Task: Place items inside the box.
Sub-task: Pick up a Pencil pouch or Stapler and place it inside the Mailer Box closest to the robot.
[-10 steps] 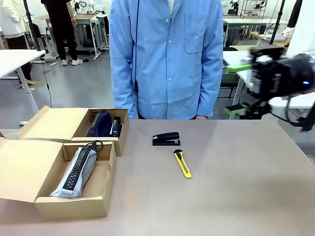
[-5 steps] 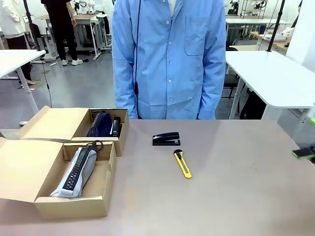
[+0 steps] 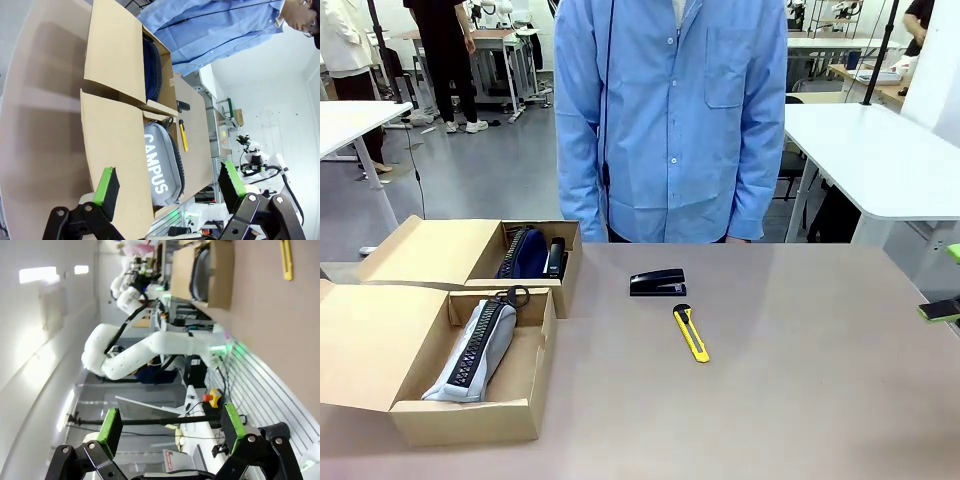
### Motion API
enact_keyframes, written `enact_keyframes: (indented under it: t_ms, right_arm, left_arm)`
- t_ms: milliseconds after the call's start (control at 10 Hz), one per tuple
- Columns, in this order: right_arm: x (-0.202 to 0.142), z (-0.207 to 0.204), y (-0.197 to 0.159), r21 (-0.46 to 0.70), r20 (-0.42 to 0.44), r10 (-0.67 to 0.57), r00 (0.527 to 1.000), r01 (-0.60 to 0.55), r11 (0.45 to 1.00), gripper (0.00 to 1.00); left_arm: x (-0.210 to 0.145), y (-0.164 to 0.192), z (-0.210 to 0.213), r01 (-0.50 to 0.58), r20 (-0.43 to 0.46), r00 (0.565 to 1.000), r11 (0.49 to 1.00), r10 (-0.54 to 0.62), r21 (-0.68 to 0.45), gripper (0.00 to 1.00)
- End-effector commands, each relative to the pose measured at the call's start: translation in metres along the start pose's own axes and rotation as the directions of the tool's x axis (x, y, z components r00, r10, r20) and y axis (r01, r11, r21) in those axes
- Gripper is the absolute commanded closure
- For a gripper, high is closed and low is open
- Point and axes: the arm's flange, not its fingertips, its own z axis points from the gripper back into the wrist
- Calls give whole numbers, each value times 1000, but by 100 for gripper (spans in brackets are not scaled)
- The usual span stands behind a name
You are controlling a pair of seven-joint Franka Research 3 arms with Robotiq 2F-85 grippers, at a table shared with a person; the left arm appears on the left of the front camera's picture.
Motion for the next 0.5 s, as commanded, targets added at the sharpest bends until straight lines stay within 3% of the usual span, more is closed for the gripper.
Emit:
enact_keyframes:
  t_ms: [0, 400]
  right_arm:
    - [-3, 1, -2, 27, -8, 21, 1000, -21, 999, 0]
    - [-3, 1, -2, 27, -8, 21, 1000, -21, 999, 0]
  left_arm:
    - [0, 0, 0, 17, 14, 1000, 1000, -17, -19, 0]
    - [0, 0, 0, 17, 14, 1000, 1000, -17, -19, 0]
